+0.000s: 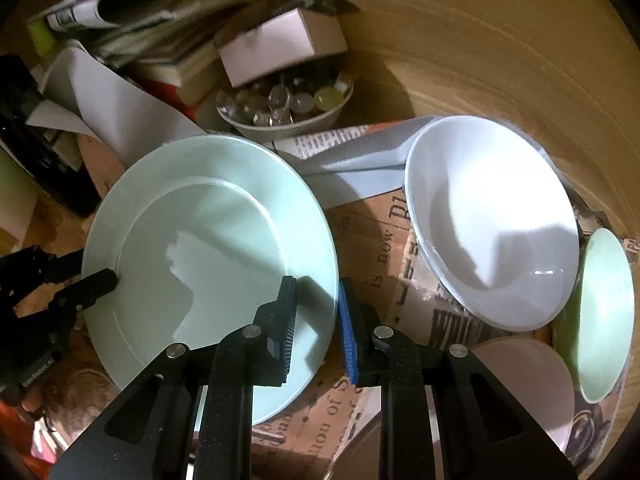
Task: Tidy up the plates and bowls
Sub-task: 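Move both grippers to the mint green plate rim and close, then lift the mint green plate with both grippers and lower it onto the white plate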
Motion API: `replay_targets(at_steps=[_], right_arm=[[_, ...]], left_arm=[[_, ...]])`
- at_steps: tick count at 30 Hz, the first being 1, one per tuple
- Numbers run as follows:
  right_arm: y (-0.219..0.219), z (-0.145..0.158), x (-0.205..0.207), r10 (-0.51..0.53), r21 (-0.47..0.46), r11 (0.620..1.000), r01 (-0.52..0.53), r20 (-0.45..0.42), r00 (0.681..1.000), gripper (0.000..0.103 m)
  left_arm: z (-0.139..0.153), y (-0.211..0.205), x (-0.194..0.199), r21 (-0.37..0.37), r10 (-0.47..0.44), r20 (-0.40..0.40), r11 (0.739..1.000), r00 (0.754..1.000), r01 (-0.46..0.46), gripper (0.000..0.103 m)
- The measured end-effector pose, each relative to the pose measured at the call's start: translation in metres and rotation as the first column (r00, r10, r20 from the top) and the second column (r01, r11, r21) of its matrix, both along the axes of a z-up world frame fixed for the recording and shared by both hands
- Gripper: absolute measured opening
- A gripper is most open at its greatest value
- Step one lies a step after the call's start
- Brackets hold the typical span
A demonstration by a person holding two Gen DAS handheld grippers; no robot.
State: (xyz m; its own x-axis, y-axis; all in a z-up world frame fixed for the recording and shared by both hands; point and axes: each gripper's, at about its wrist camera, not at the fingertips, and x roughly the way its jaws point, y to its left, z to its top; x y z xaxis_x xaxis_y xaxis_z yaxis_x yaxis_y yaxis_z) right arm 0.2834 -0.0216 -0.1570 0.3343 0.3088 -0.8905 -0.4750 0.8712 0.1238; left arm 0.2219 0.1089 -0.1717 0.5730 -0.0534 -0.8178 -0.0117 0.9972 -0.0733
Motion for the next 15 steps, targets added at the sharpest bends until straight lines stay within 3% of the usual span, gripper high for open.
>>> replay_targets(at_steps=[15], right_arm=[[-0.029, 0.059, -0.055, -0.027, 0.117, 0.993, 0.012, 0.123, 0.992, 0.019]], left_arm=[[0.059, 0.007, -0.040, -0.036, 0.059, 0.138, 0.998, 0.989, -0.055, 0.026]])
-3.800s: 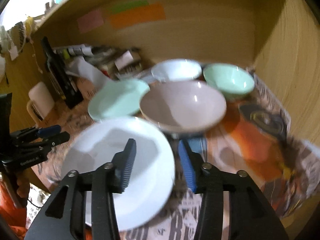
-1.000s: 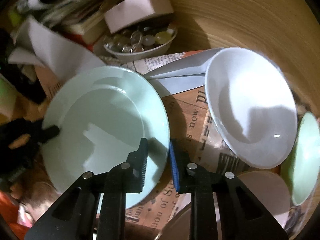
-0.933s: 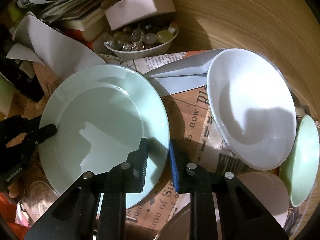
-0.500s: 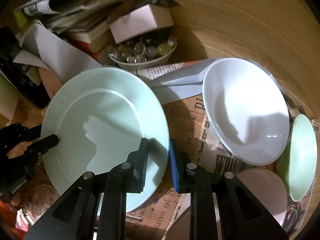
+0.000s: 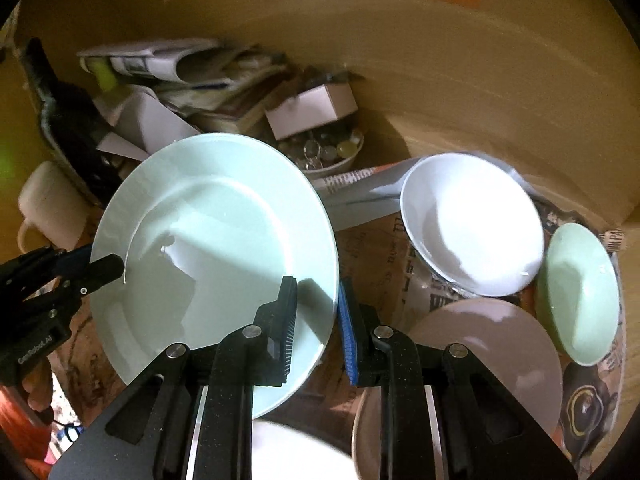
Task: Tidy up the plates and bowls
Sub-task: 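Lift the mint green plate with both grippers and lower it onto the white plate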
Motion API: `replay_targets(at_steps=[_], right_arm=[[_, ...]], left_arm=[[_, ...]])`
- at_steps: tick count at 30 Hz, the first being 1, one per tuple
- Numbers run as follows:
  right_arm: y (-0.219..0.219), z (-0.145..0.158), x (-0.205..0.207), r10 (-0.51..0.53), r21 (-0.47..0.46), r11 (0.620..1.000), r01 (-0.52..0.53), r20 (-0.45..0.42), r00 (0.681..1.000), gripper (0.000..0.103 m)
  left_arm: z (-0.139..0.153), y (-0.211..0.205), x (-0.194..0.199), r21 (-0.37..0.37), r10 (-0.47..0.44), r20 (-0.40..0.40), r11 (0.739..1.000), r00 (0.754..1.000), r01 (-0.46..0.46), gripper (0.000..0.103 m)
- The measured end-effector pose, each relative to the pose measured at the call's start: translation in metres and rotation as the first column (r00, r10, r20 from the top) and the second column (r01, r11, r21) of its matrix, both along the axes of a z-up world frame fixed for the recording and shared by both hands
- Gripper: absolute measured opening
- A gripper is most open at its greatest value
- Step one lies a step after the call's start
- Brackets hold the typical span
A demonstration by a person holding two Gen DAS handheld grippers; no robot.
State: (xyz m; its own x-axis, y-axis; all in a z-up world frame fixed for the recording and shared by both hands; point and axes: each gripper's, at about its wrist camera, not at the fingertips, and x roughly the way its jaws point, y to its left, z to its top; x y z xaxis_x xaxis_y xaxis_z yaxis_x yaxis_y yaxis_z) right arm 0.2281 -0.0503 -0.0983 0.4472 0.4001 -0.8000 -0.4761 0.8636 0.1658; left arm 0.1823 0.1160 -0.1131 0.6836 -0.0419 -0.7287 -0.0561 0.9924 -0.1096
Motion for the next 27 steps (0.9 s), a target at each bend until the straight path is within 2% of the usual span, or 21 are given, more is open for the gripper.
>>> replay_targets(at_steps=[4, 15, 27], right_arm=[[-0.015, 0.013, -0.014, -0.009, 0.022, 1.000, 0.009, 0.036, 0.999, 0.019], [-0.043, 0.016, -0.054, -0.052, 0.075, 0.996, 0.048, 0.055, 0.997, 0.019], [-0.077, 0.001, -0.101, -0.125, 0.102, 0.987, 0.121, 0.028, 0.992, 0.019]], left_arm=[[0.013, -0.006, -0.013, -0.013, -0.004, 0.027, 1.000, 1.000, 0.005, 0.026], [0.035, -0.030, -0.050, 0.004, -0.034, 0.089, 0.999, 0.995, 0.034, 0.026], [0.029, -0.057, -0.083, 0.020, -0.120, 0.095, 0.993, 0.988, 0.119, 0.026]])
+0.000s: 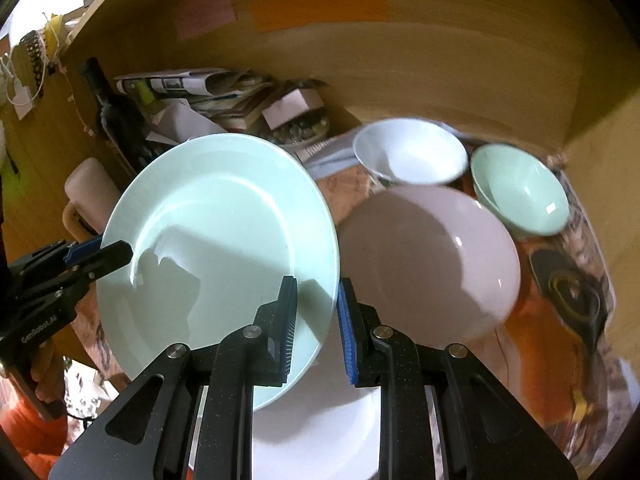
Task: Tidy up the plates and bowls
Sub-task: 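Lift the mint green plate with both grippers and lower it onto the white plate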
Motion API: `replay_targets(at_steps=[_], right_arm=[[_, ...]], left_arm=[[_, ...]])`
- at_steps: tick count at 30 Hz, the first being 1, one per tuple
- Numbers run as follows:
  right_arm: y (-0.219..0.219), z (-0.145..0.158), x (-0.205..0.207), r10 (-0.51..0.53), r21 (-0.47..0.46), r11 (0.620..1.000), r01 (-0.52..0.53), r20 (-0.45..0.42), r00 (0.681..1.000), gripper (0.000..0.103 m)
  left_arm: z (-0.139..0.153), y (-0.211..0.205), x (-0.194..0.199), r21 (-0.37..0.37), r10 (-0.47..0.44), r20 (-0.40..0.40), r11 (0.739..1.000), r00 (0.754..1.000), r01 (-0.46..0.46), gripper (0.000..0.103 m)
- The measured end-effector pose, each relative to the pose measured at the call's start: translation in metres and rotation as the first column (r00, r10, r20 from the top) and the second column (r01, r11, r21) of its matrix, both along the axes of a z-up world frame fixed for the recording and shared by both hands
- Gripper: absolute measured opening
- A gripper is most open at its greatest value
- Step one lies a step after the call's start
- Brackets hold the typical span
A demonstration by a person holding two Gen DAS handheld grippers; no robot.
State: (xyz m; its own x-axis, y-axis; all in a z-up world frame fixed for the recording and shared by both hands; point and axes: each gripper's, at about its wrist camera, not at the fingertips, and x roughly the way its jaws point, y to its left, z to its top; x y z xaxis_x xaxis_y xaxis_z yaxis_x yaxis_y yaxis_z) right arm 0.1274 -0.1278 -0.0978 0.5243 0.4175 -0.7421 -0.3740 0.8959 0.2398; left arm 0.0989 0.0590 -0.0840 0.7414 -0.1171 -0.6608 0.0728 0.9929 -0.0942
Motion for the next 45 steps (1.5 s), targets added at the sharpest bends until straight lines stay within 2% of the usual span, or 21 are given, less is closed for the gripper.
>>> replay_targets(at_steps=[7, 14, 31, 45], right_arm=[[-0.015, -0.012, -0.020, -0.053, 0.006, 0.999, 0.053, -0.021, 0.998, 0.019], [-0.023, -0.030, -0.028, -0.092, 0.027, 0.995, 0.094, -0.077, 0.993, 0.019], [-0.035, -0.056, -0.051, -0.116, 0.044, 0.991, 0.123, -0.139, 0.983, 0.019], [-0.040, -0.059, -0.060, -0.129, 0.091, 0.986, 0.142, -0.130, 0.983, 0.019]], left_arm=[[-0.014, -0.017, -0.008, -0.004, -0.059, -0.018, 0.998, 0.998, 0.059, 0.026], [-0.027, -0.028, -0.011, -0.004, -0.104, -0.049, 0.995, 0.993, 0.104, 0.025], [-0.058, -0.038, -0.011, 0.007, -0.142, -0.135, 0.990, 0.981, 0.144, 0.026], [-0.073, -0.043, -0.004, 0.044, -0.146, -0.170, 0.987, 0.975, 0.155, 0.026]])
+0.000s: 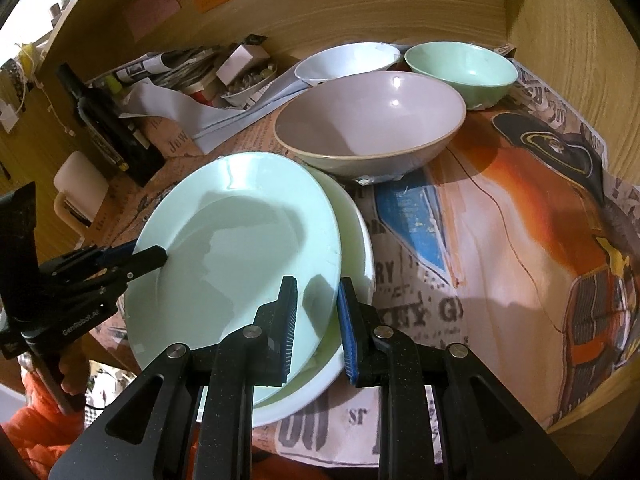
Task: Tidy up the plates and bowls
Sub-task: 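Lift the mint green plate with both grippers and lower it onto the white plate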
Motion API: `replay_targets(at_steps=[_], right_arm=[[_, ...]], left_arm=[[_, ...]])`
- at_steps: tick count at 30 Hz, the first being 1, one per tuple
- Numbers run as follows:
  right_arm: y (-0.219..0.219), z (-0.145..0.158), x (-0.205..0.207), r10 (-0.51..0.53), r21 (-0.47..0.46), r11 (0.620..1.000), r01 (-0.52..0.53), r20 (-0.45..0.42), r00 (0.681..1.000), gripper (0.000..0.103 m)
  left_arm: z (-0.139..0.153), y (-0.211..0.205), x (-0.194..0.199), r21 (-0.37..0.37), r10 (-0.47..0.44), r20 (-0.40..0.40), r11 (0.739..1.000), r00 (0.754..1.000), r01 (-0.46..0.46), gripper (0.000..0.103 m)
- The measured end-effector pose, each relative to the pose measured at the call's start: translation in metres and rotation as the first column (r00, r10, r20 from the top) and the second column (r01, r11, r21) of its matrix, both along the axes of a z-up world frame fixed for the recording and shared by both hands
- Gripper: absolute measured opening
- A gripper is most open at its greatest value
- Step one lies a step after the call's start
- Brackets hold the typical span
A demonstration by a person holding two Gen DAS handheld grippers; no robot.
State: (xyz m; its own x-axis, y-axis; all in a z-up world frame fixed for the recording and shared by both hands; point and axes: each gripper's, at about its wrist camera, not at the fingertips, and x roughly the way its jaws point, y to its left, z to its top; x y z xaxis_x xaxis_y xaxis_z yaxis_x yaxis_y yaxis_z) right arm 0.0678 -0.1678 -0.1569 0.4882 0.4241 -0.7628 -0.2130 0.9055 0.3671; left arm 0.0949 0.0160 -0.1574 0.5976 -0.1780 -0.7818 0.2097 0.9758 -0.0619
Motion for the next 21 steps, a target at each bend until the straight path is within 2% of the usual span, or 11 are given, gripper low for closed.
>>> replay_targets(at_steps=[18, 21], right_arm=[[0.000, 0.000, -0.011, -0.011, -0.018, 1.000, 0.013, 0.071, 0.997, 0.021], [-0.010, 0.009, -0.014, -0.045, -0.013, 0.999, 0.047, 0.132, 0.990, 0.021]], left_arm=[[-0.007, -0.006, 0.003, 0.051, 0.025, -0.002, 0.998, 1.000, -0.025, 0.027], [-0.006, -0.003, 0.004, 0.035, 0.027, -0.014, 0.999, 1.000, -0.026, 0.028]])
